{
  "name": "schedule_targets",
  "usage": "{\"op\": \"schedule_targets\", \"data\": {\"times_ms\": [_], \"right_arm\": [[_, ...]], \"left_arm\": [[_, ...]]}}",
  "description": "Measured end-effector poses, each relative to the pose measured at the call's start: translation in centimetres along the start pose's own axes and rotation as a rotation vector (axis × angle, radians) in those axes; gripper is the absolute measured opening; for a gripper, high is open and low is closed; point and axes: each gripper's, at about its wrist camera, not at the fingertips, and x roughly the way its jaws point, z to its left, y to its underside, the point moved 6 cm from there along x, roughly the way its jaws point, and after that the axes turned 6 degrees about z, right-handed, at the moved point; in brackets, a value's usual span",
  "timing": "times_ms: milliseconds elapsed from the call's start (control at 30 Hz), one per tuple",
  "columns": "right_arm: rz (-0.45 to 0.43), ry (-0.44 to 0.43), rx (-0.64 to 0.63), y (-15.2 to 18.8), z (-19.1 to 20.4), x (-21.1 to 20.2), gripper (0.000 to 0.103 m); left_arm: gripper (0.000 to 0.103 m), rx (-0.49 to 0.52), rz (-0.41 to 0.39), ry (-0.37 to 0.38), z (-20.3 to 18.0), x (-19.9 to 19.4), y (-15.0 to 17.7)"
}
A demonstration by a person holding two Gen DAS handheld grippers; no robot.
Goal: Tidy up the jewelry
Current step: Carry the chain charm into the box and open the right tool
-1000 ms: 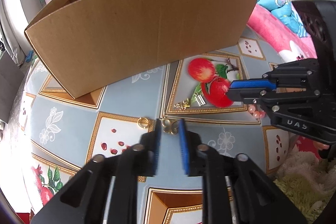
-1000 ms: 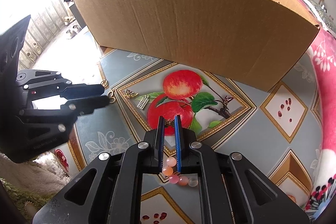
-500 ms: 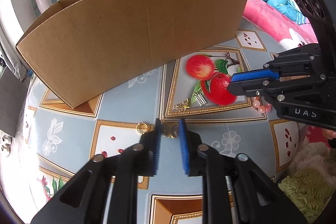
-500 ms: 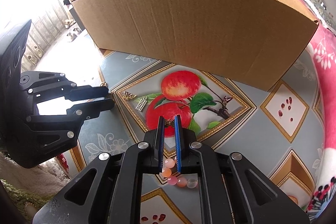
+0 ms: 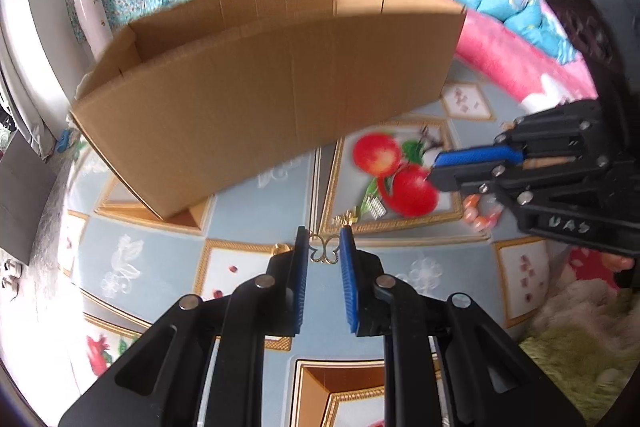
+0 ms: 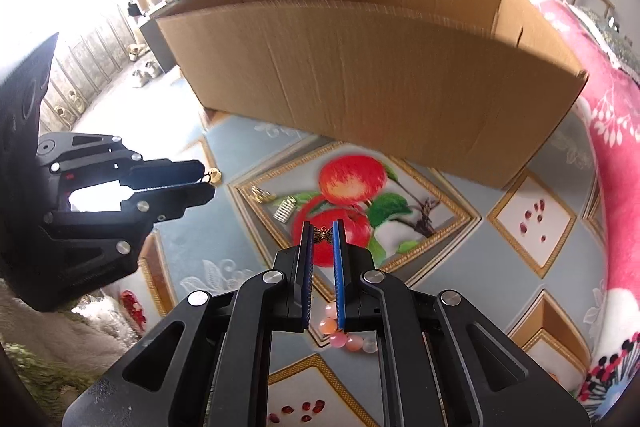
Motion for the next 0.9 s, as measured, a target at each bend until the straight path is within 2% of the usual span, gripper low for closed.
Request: {"op": "schedule_targets", "data": {"times_ms": [167,300,400,500,567,700,800,900], "right_arm": [[-0.110,-0.009,-0.068,-1.7,1.3,-3.9,0.007],[-0.230,0.000,-0.121,-4.2,1.7,-7.7,0.007],[-0.317,0.005,-0.150,-7.0,1.1,-9.6,0.007],[-0.332,-0.001,-0.137,-9.4,-0.2,-9.2,0.007],[-0.308,-0.033,-0.112,-11.3,-1.4,-8.0,0.007],[-0.229,-0.101,-0.073,-14.7,-3.0,-4.9,0.007],[-0.124,-0.168,-0.030,-16.9,-3.9,-1.9,0.007],[-0.020,-0.219,0.011,-18.6,-4.6,1.1,0.007]], "left_arm": [[0.015,0.014,-0.125,-0.008,0.5,-4.3,-1.7],[0.015,0.018,-0.264,0.031,1.1,-8.3,-4.5],[0.015,0.030,-0.338,0.022,1.8,-9.6,-6.8],[0.015,0.040,-0.372,0.007,2.4,-9.2,-9.0],[0.015,0.026,-0.354,0.012,3.0,-7.9,-10.3],[0.015,-0.058,-0.236,0.058,4.4,-3.8,-13.2],[0.015,-0.154,-0.120,0.106,6.1,-0.5,-14.9],[0.015,-0.215,-0.059,0.141,7.1,1.6,-15.9]]}}
